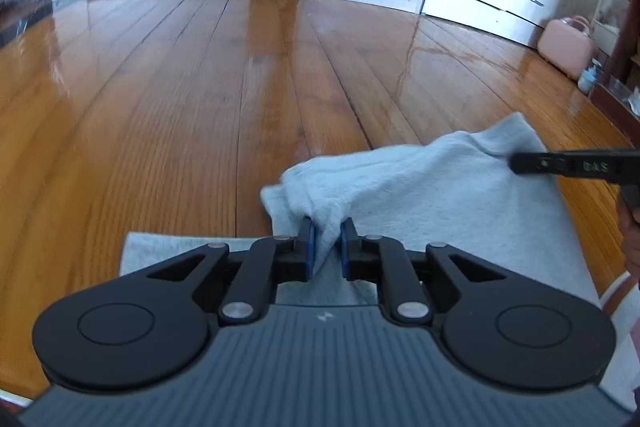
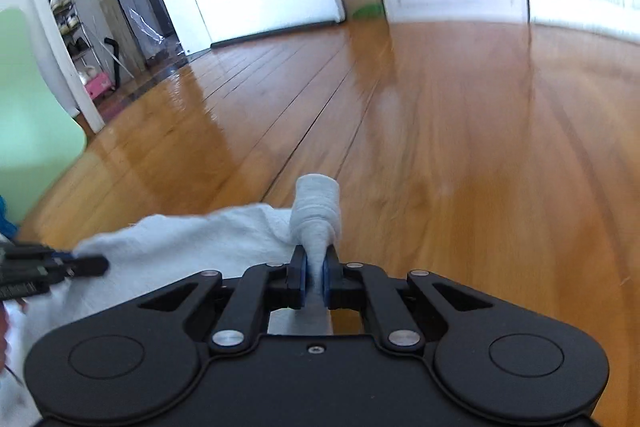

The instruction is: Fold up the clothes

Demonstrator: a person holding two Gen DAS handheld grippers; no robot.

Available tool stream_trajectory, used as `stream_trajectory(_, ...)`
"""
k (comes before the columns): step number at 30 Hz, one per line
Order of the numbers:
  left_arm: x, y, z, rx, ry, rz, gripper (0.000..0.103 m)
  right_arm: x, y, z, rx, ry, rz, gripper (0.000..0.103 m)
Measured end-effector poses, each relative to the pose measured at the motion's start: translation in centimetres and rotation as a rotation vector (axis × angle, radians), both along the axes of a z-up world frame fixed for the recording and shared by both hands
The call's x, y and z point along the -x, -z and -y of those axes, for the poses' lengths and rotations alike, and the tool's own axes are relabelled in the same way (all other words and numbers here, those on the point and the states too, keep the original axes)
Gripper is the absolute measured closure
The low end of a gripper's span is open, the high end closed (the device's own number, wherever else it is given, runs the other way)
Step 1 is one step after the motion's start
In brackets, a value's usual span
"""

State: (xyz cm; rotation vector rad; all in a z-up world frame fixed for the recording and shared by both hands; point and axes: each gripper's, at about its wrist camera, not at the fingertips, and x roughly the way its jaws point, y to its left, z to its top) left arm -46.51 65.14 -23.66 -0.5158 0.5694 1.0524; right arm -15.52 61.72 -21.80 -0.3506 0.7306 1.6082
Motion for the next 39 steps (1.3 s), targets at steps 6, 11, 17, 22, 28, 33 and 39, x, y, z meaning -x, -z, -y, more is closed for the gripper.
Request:
stream_trajectory(6,1.1,2.0,-0.6,-0.094,-0.282,-0.411,0.085,-0.9,0.1,-0.2,0.061,0.027,0.066,0.094)
stream_trajectory(11,10.1,-0.6,-0.6,0.151,-0.479,-0.106,0.083,0.8,-1.4,1.1,0.135,0.112,0.204,0.072)
stream_trajectory(17,13.9,-1.2,3.7,0.316,-0.475,0.129,0.054,5.9,-4.7,8.2,0.088,-0.06,0.119,0.062)
stream_trajectory(22,12.5,-1.8,5.7,0.289,-0.33,0.174,0.026,13.3,-4.7,13.3,0.094,-0.34,0.039,0.062)
stream_trajectory(28,7.5,-2.8,6.7,0.147,-0.186,-0.068,0.103,21.1,-3.1,16.5,0.093,-0.582,0.14,0.061)
stream_trajectory(33,8.5,-6.6,8.3,-0.066,-0.326,-0.244,0.101,23.7,-1.5,16.9,0.113,-0.658,0.159,0.058)
stream_trajectory(39,15.1,-3.0,8.2,0.358,-0.456,0.111,0.083,23.9,-1.4,17.6,0.11,-0.699,0.135,0.054)
